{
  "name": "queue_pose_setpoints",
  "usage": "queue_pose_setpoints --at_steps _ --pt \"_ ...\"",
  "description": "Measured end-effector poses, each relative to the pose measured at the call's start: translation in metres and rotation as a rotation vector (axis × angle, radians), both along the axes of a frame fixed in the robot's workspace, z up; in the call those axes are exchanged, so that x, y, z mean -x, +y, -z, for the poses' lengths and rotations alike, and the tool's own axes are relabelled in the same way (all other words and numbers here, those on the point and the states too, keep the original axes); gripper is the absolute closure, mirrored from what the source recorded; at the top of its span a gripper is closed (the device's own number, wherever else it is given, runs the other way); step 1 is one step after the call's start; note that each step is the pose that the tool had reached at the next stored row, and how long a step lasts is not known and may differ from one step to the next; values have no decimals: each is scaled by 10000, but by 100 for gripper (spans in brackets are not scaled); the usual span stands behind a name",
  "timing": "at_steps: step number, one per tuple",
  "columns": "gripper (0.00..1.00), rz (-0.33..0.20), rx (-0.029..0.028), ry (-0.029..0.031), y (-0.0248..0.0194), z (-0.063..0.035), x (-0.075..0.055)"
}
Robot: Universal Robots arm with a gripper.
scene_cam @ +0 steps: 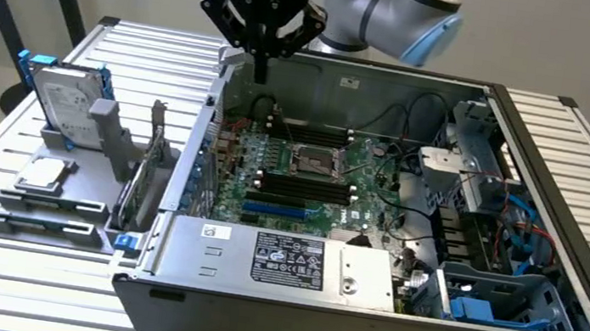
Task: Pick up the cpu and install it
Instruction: 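Reach for the cpu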
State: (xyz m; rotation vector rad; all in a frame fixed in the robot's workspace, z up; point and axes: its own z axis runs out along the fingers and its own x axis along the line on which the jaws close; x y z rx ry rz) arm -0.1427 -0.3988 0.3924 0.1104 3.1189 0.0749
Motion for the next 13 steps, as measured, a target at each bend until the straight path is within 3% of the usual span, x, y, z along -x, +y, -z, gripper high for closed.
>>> queue_pose_setpoints --at_steps 13 --pt "89 1 0 23 0 10 591"
